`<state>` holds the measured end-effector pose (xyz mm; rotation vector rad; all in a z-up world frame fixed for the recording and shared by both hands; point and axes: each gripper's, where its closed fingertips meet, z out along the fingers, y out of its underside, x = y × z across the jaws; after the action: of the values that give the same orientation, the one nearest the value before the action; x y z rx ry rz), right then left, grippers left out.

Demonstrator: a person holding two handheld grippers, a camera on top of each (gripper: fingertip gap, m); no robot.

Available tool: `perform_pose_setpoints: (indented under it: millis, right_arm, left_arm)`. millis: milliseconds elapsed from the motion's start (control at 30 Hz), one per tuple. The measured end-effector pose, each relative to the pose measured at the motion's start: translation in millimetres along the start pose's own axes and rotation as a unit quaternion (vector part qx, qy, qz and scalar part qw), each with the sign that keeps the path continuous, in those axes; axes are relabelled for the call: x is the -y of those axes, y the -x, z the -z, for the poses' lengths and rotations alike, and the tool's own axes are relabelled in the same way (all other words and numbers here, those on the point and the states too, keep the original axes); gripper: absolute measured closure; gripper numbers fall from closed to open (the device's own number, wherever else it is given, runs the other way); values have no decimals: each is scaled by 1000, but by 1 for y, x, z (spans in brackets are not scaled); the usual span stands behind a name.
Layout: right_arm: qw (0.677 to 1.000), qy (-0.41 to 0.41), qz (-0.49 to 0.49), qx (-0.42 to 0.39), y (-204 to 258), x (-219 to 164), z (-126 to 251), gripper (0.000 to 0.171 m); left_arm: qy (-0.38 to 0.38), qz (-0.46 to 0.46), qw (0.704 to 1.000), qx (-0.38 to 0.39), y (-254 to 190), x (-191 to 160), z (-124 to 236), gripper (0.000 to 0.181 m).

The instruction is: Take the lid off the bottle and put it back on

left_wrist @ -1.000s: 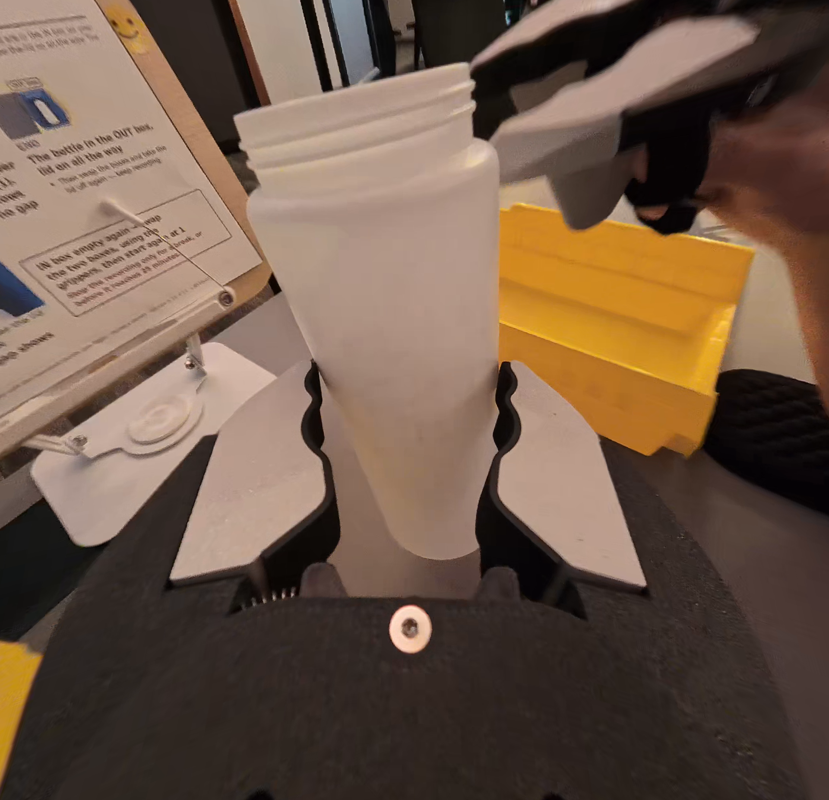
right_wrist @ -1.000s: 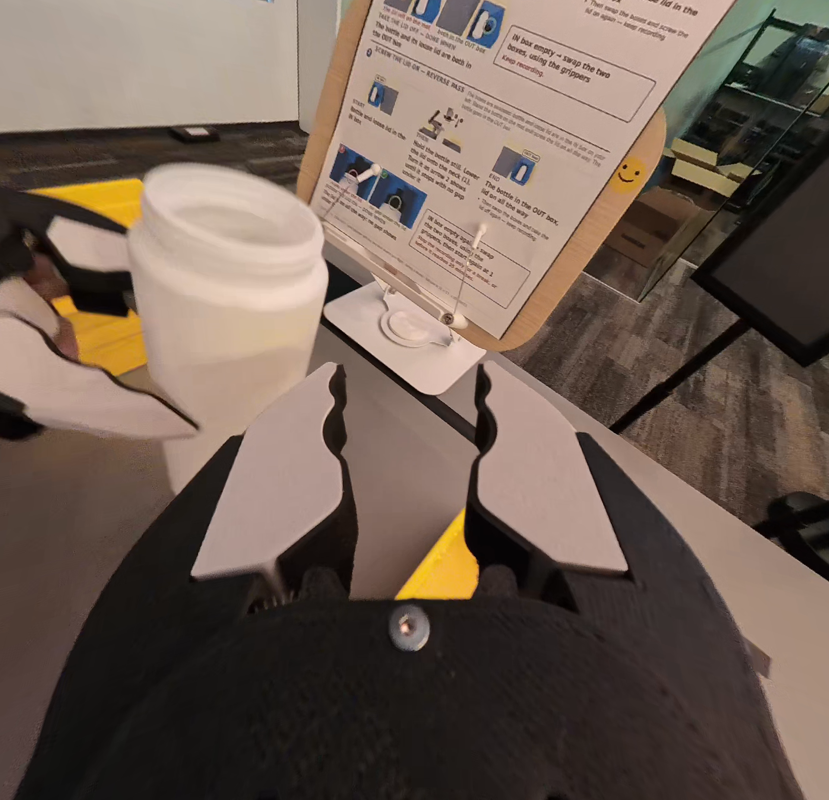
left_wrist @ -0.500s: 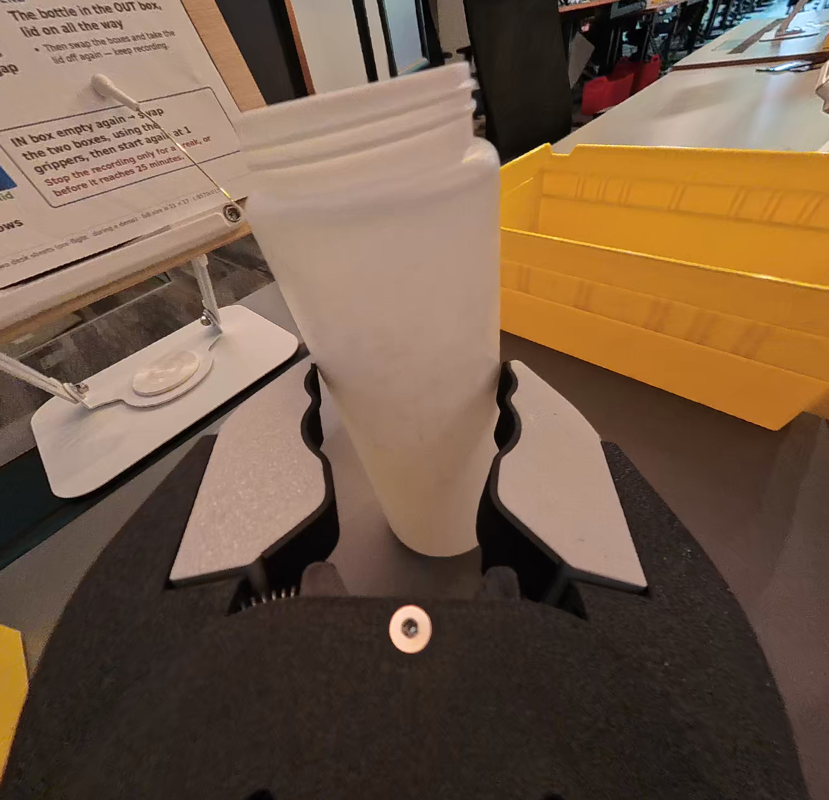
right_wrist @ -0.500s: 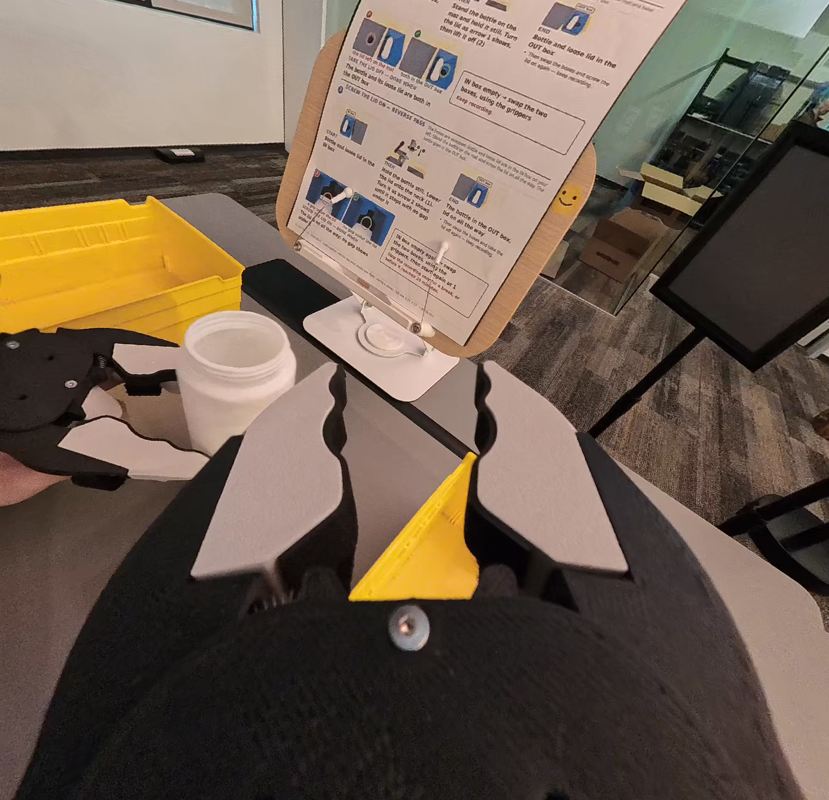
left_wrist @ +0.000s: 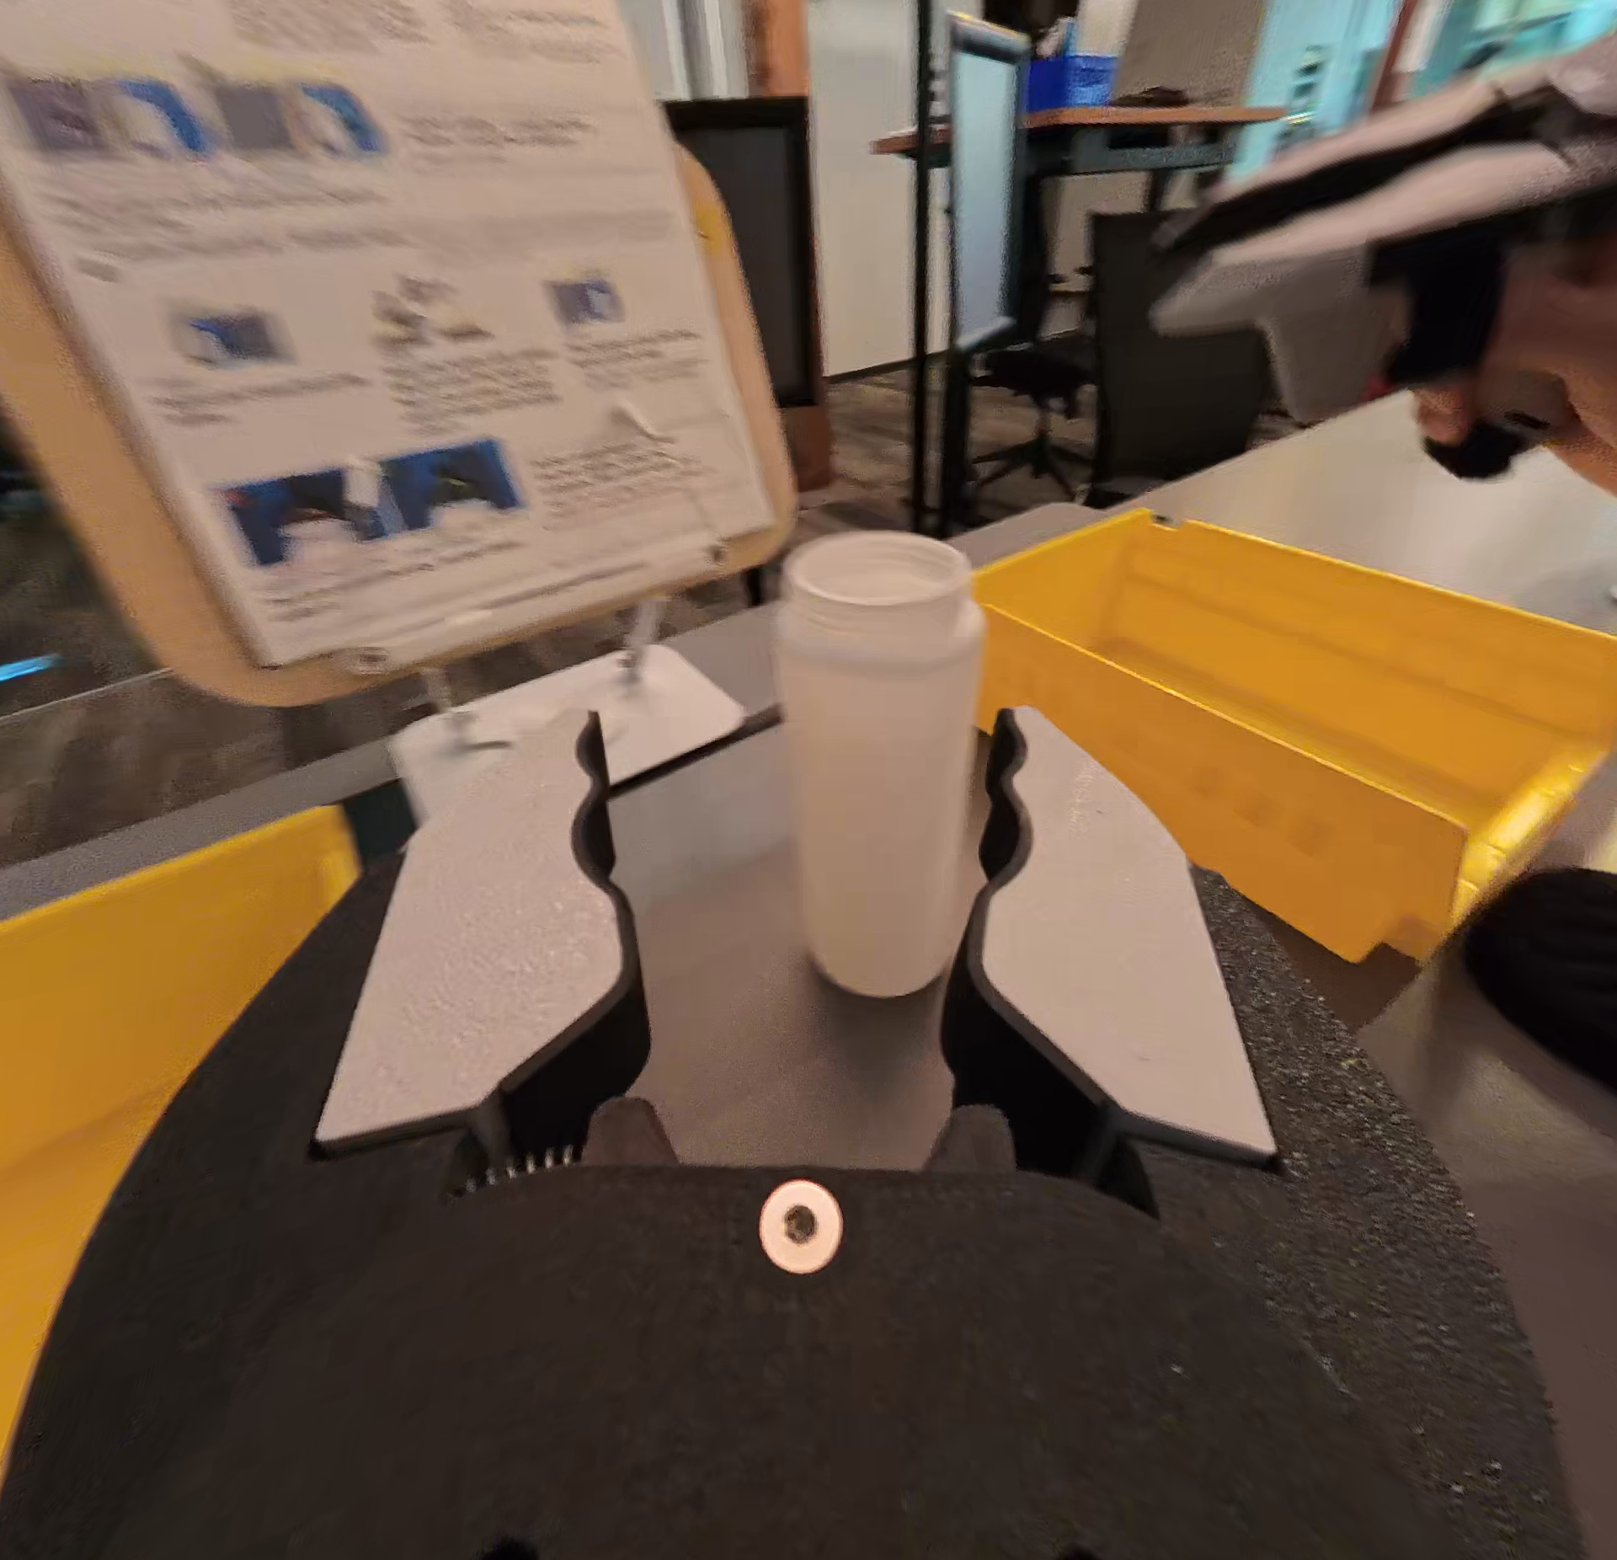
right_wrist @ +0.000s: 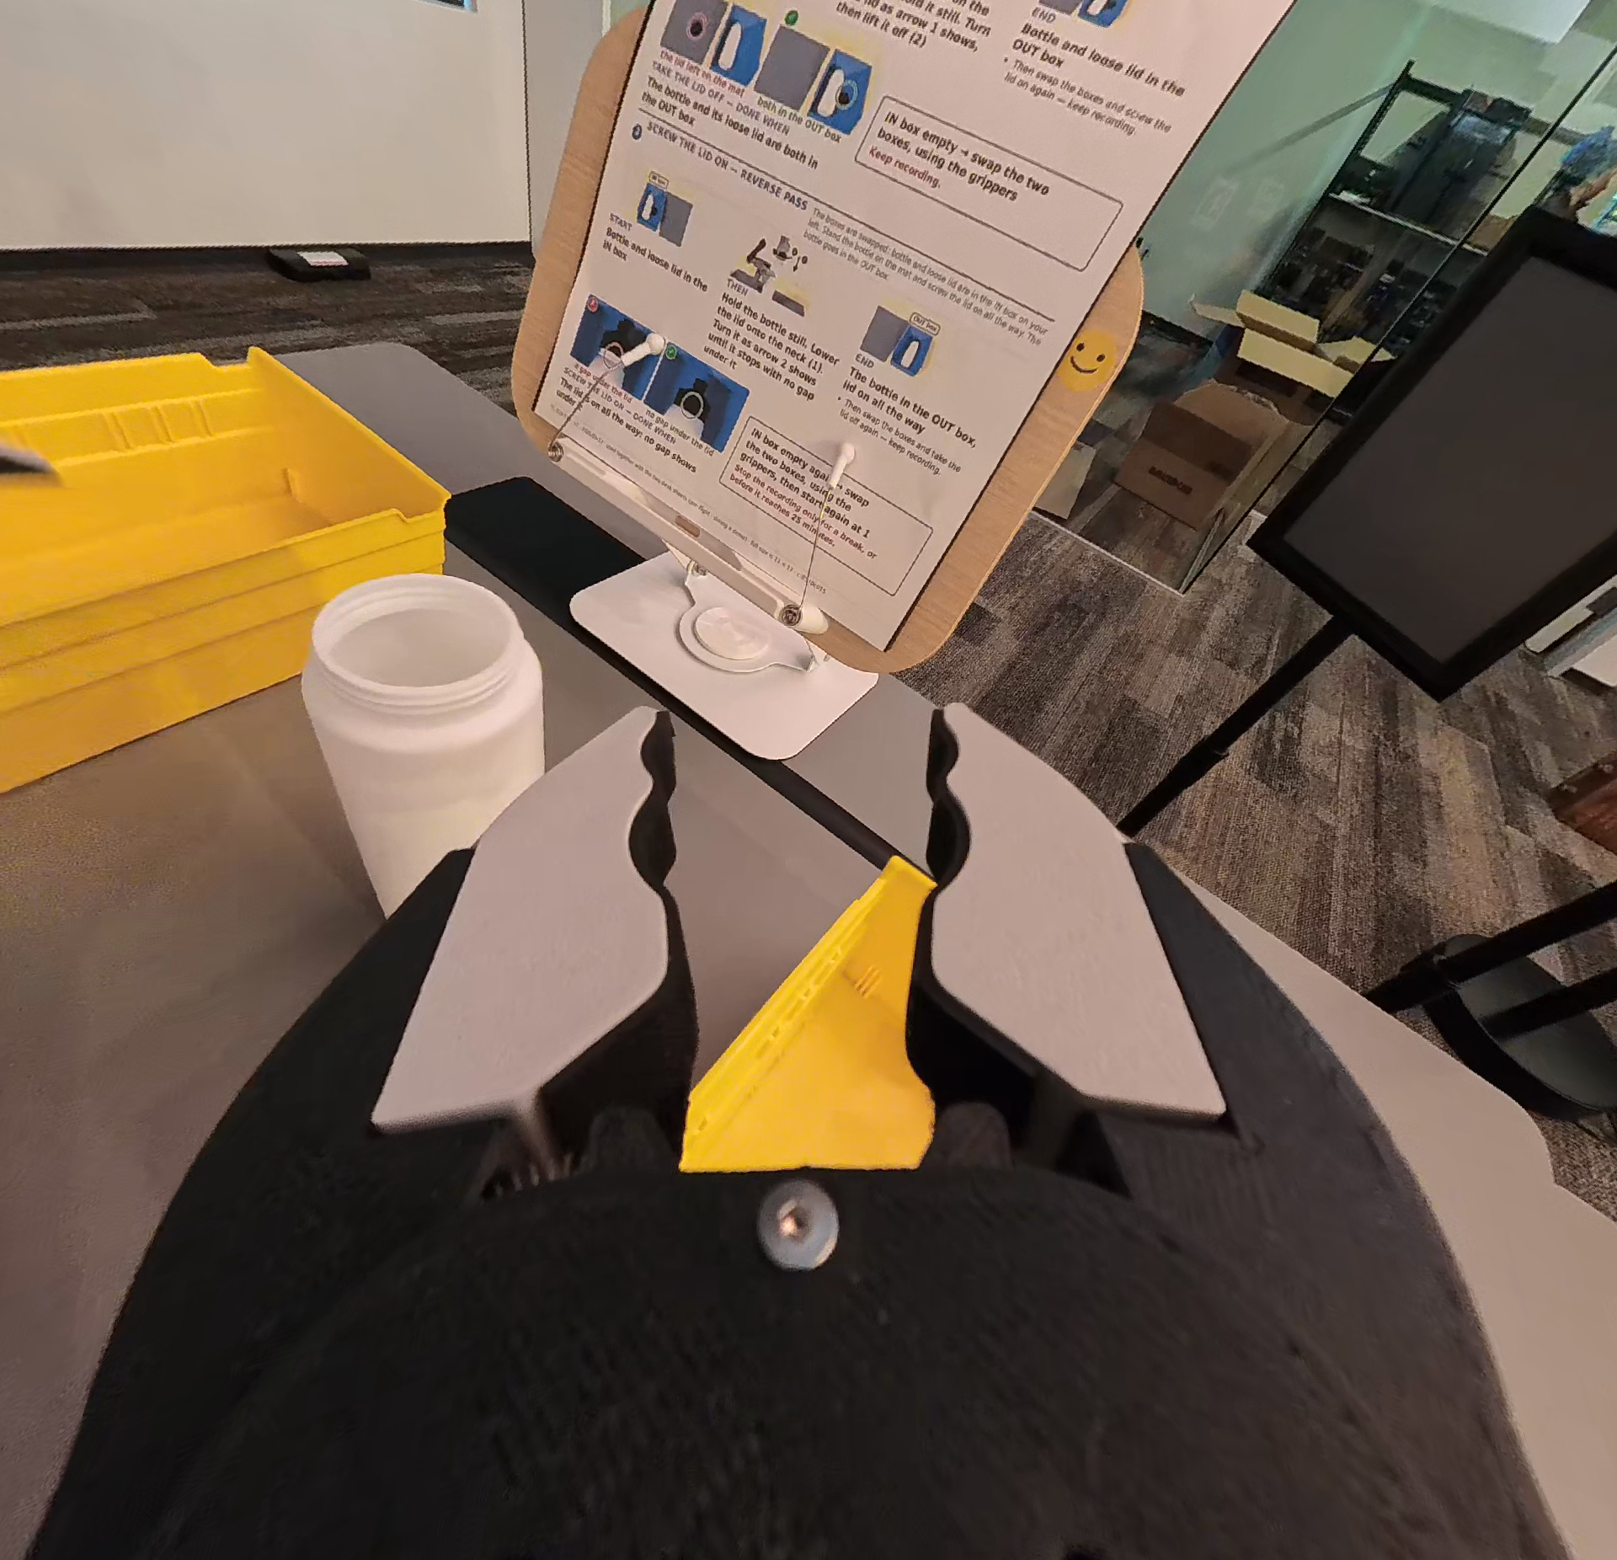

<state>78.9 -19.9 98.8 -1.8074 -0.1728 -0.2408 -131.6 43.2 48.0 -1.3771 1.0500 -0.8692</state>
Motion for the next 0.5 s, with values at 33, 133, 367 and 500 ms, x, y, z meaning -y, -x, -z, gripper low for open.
perform_pose_setpoints:
  millis: [33,133,367,500]
  right_arm:
    - [1000,-1,1,-1,0,1,2,114]
    - [1000,2,6,-7,0,3,7,114]
    - [1000,2,24,-12,6,9,13,114]
    - [999,26,35,-22,3,0,10,114]
  left_arm:
    - [15,-1,1000,15,19,10,13,97]
    - [54,32,997,36,82,21,39,101]
    - [236,27,969,65,185,-89,27,108]
    - [288,4,957,28,197,-145,1,107]
